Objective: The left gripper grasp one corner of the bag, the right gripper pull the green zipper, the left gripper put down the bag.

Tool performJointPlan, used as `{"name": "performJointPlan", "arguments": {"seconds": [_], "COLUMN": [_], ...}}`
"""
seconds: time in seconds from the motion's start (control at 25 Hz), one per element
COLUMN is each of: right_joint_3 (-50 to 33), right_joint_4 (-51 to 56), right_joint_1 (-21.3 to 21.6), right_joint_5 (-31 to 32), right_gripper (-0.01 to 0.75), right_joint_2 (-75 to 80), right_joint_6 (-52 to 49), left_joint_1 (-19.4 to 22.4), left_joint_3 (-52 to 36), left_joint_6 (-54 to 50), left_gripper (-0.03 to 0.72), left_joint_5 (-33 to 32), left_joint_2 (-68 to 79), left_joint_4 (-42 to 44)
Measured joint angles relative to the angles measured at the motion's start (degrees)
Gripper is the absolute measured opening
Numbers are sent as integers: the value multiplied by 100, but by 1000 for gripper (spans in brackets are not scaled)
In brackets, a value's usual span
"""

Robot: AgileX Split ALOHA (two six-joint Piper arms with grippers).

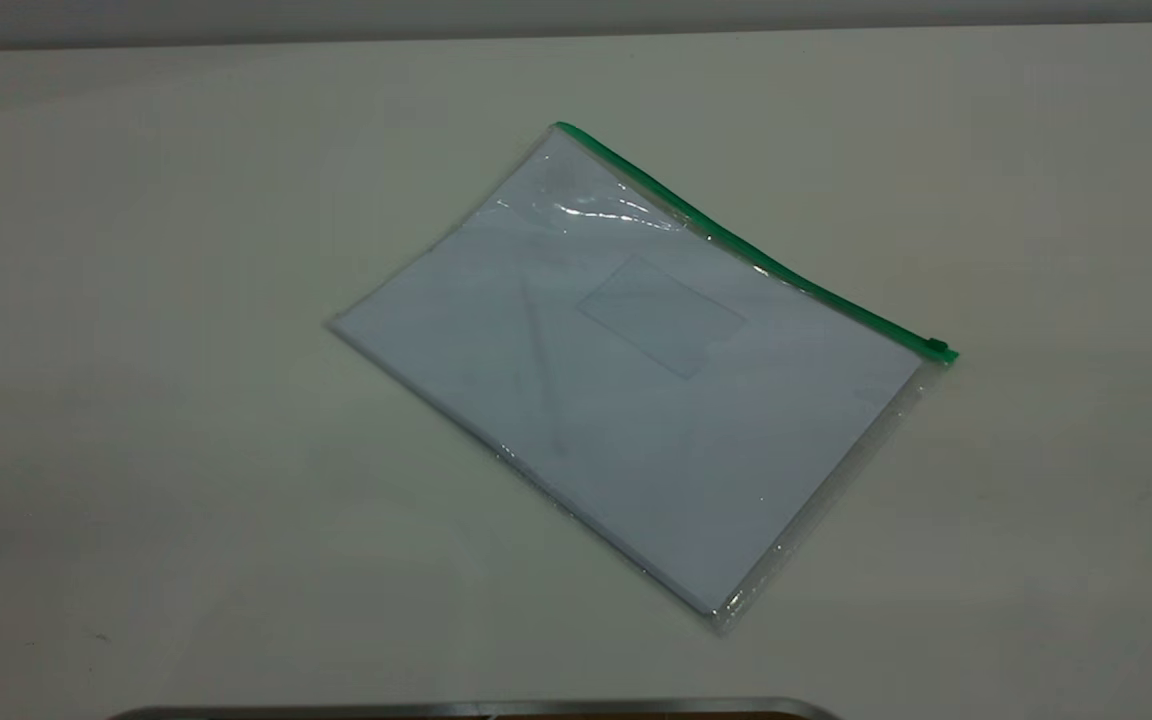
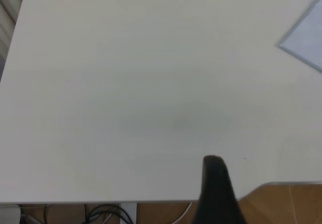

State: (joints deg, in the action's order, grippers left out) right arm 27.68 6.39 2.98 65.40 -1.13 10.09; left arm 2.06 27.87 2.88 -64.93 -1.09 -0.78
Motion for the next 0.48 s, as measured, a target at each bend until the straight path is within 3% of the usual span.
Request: {"name": "performJointPlan", "arguments": {"seconds": [0.48], "right_joint_3": [0], "right_joint_4": [-512], "right_joint_1": [0], "right_joint_5": [-17], "right_gripper": [522], "right_joint_2": [0], "right_joint_6": [-567], "left_joint_1": [0], "left_joint_3": [0], "left_joint_6": [17], "left_gripper": [590], "left_joint_5": [0], "left_joint_2": [0], "left_joint_4": [0]}}
